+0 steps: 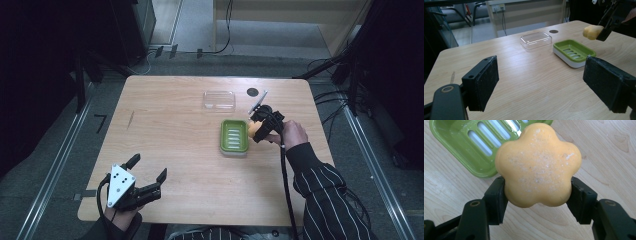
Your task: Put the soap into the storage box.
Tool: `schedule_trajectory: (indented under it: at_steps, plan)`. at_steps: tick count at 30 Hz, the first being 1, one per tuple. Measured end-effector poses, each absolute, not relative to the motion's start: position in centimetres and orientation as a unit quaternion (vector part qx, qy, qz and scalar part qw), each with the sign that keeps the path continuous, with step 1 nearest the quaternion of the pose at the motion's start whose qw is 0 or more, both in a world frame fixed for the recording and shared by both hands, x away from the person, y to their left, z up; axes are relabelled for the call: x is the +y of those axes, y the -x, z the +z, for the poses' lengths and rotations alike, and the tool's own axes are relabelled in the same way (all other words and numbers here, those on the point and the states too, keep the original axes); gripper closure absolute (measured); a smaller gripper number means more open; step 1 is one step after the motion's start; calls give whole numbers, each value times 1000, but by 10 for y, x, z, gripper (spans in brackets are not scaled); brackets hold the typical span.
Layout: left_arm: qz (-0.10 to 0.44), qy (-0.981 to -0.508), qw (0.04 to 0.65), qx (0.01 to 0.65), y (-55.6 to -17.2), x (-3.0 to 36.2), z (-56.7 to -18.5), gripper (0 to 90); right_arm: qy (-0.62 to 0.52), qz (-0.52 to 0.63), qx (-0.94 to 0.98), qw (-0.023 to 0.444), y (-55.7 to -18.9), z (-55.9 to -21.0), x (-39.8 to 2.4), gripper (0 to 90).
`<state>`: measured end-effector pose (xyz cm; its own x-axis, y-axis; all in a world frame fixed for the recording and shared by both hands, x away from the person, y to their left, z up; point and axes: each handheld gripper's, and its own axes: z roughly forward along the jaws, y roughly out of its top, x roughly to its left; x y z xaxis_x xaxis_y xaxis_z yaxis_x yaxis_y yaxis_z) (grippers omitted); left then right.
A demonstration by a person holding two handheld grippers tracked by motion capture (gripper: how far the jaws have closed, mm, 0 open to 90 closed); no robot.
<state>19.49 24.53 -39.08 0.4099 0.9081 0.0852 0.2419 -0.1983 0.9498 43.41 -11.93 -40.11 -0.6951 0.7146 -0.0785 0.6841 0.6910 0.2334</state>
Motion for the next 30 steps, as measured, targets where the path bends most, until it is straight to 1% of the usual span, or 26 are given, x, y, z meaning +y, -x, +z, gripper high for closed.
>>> schedule_trajectory:
  at_steps: [30]
  plan:
    - [350,-690,477,419,-194,247,-391,137,-359,104,924,86,-438,-399,-100,398]
